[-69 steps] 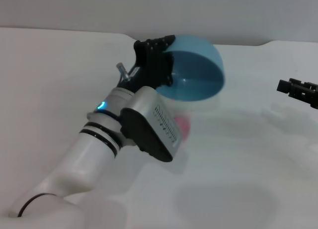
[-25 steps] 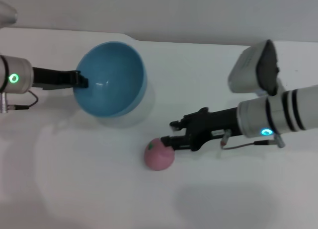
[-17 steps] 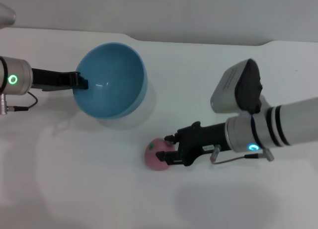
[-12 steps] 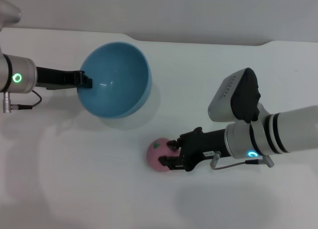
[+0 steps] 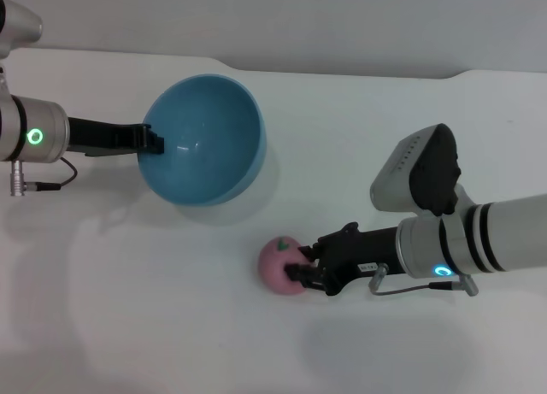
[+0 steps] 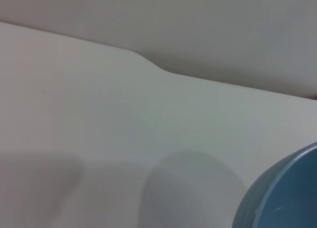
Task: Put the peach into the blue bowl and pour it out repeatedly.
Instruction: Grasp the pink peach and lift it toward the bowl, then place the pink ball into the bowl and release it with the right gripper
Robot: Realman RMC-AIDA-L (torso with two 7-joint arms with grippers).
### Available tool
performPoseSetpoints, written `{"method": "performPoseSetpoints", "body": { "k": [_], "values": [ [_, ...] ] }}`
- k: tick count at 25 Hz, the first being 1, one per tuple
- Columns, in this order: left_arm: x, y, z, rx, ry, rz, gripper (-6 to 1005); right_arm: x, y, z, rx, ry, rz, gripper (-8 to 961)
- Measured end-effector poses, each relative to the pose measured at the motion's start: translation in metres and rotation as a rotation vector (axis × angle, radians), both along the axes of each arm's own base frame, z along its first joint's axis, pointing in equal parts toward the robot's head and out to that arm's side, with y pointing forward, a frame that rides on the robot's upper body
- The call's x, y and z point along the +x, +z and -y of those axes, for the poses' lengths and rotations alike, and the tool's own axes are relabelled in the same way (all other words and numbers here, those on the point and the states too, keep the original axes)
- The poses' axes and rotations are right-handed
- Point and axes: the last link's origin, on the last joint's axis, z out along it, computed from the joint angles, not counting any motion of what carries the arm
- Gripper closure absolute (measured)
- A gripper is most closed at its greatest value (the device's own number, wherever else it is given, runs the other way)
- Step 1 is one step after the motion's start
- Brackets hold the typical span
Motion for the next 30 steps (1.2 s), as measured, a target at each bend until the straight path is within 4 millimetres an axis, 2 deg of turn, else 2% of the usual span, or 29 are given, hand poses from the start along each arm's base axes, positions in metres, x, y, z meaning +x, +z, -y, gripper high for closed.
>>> {"method": "performPoseSetpoints", "body": {
  "k": [2,5,10,14,15,16,17,18,19,20,21,23,24,27,30],
  "values": [
    [0.000,-0.001,0.000,-0.001,0.000,0.001,1000,0.001,0.002,0.001,0.004,-0.006,-0.009,447],
    [0.001,-0.001,0.000,-0.003,-0.003,0.001,999,0.002,0.006,0.001,0.023,-0.024,-0.034,645],
    [0.005,-0.003,-0.002,-0.011,-0.016,-0.004,999,0.007,0.024,-0.002,0.073,-0.088,-0.124,856],
    [0.015,-0.011,-0.005,-0.046,-0.052,-0.021,1000,0.019,0.053,-0.004,0.128,-0.134,-0.243,898],
    [0.023,-0.021,-0.005,-0.086,-0.082,-0.039,1000,0.025,0.071,-0.003,0.164,-0.140,-0.319,909],
    [0.023,-0.021,-0.005,-0.086,-0.082,-0.039,1001,0.025,0.071,-0.003,0.164,-0.140,-0.319,905],
    [0.032,-0.031,-0.006,-0.128,-0.113,-0.056,1001,0.030,0.092,-0.003,0.204,-0.149,-0.399,902],
    [0.037,-0.036,-0.005,-0.150,-0.131,-0.062,1001,0.031,0.101,-0.003,0.221,-0.152,-0.431,898],
    [0.037,-0.036,-0.005,-0.150,-0.131,-0.062,1001,0.031,0.101,-0.003,0.221,-0.152,-0.431,895],
    [0.042,-0.041,-0.004,-0.169,-0.146,-0.067,1001,0.032,0.110,-0.002,0.236,-0.147,-0.463,891],
    [0.054,-0.054,-0.003,-0.219,-0.186,-0.087,1000,0.032,0.120,-0.001,0.253,-0.139,-0.490,888],
    [0.058,-0.058,-0.003,-0.232,-0.198,-0.092,1000,0.029,0.136,-0.001,0.277,-0.101,-0.528,881],
    [0.067,-0.067,-0.002,-0.272,-0.227,-0.119,1000,0.024,0.143,0.000,0.278,-0.065,-0.544,877],
    [0.083,-0.087,0.003,-0.359,-0.272,-0.174,999,0.013,0.148,0.002,0.250,0.005,-0.560,867],
    [0.093,-0.096,0.006,-0.396,-0.300,-0.199,999,0.004,0.142,0.001,0.199,0.052,-0.530,856]
  ]
}}
